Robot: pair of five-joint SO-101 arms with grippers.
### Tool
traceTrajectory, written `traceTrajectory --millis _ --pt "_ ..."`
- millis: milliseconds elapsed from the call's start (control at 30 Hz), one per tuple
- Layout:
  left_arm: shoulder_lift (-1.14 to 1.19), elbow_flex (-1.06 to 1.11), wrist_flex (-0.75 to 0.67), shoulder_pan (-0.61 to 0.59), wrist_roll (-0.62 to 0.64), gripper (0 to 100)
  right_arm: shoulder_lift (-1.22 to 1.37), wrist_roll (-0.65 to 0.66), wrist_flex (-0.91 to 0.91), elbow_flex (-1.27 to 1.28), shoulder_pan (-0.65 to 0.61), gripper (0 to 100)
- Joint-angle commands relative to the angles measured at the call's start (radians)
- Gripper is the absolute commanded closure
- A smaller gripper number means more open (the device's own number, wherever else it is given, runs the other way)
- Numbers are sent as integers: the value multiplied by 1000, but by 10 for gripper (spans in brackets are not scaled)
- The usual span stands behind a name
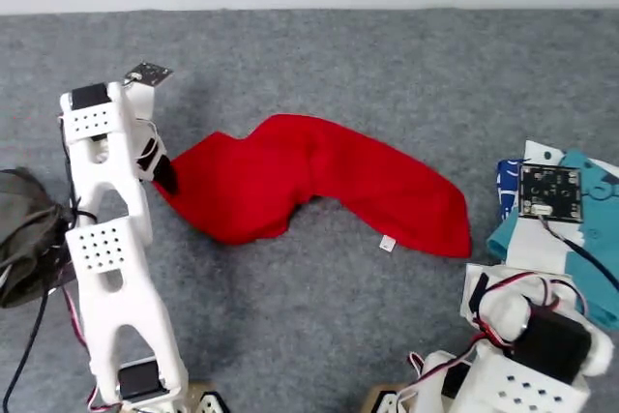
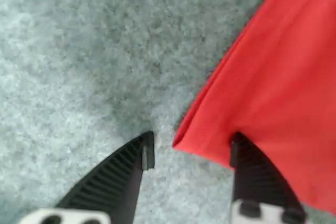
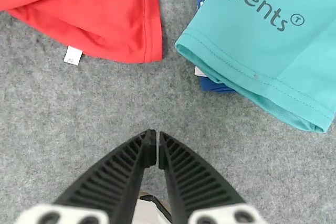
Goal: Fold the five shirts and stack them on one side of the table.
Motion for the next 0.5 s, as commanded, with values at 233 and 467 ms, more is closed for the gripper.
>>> traceTrajectory --millis 233,467 --pt "8 -120 26 75 -2 986 4 -2 35 -6 -13 984" --pt "-218 -124 26 140 0 987 4 -2 35 -6 -13 984"
